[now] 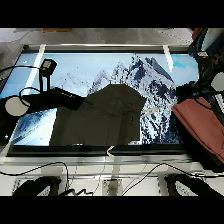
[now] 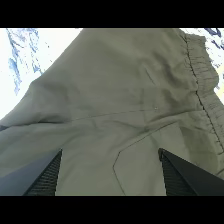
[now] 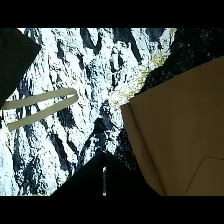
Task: Fold the clothes and pants, and hang the long-sleeved shirts on hangers.
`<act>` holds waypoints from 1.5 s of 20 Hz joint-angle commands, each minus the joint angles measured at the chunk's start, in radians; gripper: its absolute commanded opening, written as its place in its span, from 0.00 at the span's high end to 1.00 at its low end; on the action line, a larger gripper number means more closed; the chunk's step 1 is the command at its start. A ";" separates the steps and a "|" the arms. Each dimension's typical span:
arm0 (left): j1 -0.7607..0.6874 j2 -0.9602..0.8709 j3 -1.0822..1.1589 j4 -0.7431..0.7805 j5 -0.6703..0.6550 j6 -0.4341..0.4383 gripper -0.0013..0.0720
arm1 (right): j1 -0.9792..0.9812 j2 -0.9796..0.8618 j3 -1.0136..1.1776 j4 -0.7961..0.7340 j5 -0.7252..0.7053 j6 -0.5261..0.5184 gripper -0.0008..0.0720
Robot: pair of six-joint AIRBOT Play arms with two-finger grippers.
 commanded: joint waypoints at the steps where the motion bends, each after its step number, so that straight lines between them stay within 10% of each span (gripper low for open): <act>1: 0.001 0.000 0.000 0.000 0.000 0.000 0.03 | 0.000 -0.001 0.001 0.000 0.000 0.000 0.96; 14: 0.001 0.000 0.000 0.000 0.000 0.000 0.03 | 0.000 -0.001 0.000 0.002 0.010 -0.020 0.96; 21: 0.005 0.001 0.000 0.022 -0.068 0.000 0.03 | -0.045 0.051 -0.228 0.455 0.131 -0.483 0.96; 24: 0.078 0.005 -0.002 0.258 -0.147 -0.135 0.55 | -0.045 0.111 -0.521 0.644 0.138 -0.559 0.96; 30: 0.442 0.015 -0.074 0.248 -0.196 -0.156 0.55 | -0.045 0.128 -0.879 0.824 -0.194 -0.524 0.60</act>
